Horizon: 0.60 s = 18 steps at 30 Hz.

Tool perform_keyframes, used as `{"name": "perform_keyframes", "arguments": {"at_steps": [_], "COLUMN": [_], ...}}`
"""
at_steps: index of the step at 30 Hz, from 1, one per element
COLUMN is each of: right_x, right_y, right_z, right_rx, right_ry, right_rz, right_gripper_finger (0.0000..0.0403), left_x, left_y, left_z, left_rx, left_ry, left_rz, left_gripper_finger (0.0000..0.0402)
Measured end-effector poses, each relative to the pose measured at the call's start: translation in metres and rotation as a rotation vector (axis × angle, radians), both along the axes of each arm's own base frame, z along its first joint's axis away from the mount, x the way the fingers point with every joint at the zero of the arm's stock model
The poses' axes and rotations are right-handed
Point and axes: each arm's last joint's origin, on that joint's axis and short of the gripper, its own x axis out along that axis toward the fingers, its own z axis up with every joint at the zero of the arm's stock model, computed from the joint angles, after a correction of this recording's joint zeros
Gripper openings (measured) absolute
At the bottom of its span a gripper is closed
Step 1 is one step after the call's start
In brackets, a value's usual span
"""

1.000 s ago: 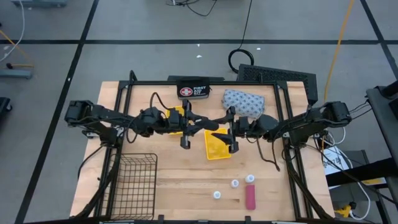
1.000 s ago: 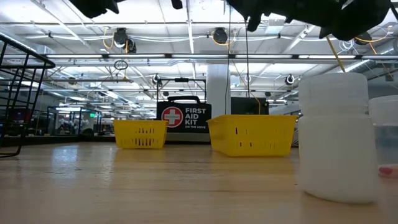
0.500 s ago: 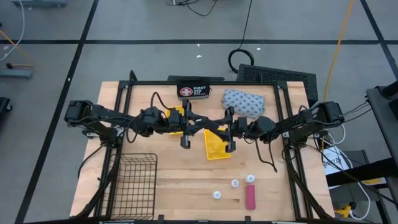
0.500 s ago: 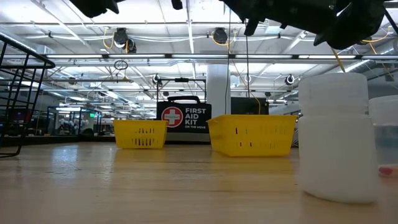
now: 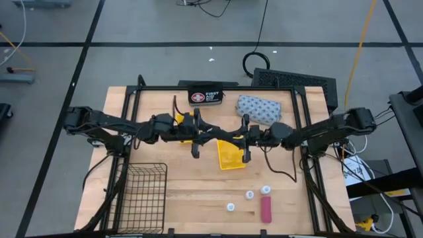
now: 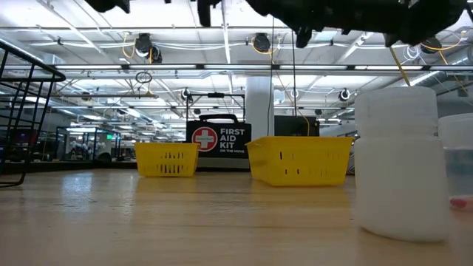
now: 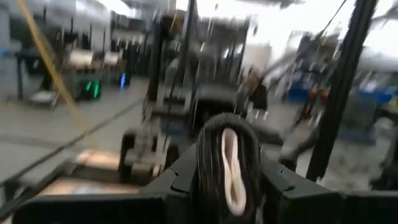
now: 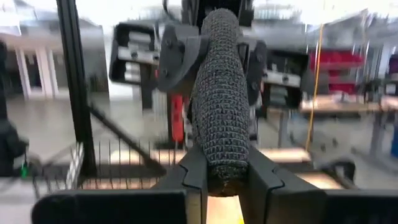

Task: Pick & Place Medicine items
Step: Put the black bandage into the left yellow basket

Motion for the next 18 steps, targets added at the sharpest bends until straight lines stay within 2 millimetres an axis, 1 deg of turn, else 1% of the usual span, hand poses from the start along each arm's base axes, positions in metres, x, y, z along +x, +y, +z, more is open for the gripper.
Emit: {"name": "perform_keyframes", "arguments": {"at_steps": [5,7,9,10,11,13,15,16,18], "right_x": [-0.017,-0.024,-0.031,-0.035,-0.039,-0.042,-0.046,-0.047,-0.047], "right_y": [-0.002,-0.002,-0.003,-0.003,-0.003,-0.003,-0.004,-0.004,-0.004], "right_z": [0.004,0.002,0.000,-0.004,-0.013,-0.020,-0.017,-0.016,-0.020], "right_rx": [-0.001,0.008,0.029,0.034,0.035,0.044,0.061,0.068,0.072], "right_ry": [0.191,0.272,0.331,0.384,0.471,0.548,0.565,0.568,0.605], "right_rz": [-0.004,-0.003,-0.009,-0.006,-0.006,-0.002,-0.013,-0.015,-0.014], "right_gripper_finger": [0.0039,0.0039,0.0039,0.0039,0.0039,0.0039,0.0039,0.0039,0.0039], "left_x": [-0.014,-0.016,-0.016,-0.017,-0.017,-0.017,-0.018,-0.018,-0.018], "left_y": [-0.004,-0.004,-0.003,-0.002,-0.002,-0.001,-0.001,-0.001,-0.002], "left_z": [0.002,0.005,0.010,0.013,0.018,0.022,0.025,0.029,0.040], "left_rx": [0.014,0.026,0.030,0.034,0.038,0.053,0.069,0.071,0.068], "left_ry": [0.125,0.168,0.229,0.258,0.280,0.372,0.463,0.495,0.558], "left_rz": [0.108,0.128,0.149,0.164,0.168,0.184,0.182,0.171,0.163], "left_gripper_finger": [0.0094,0.0105,0.0127,0.0142,0.0159,0.0193,0.0224,0.0237,0.0257]}}
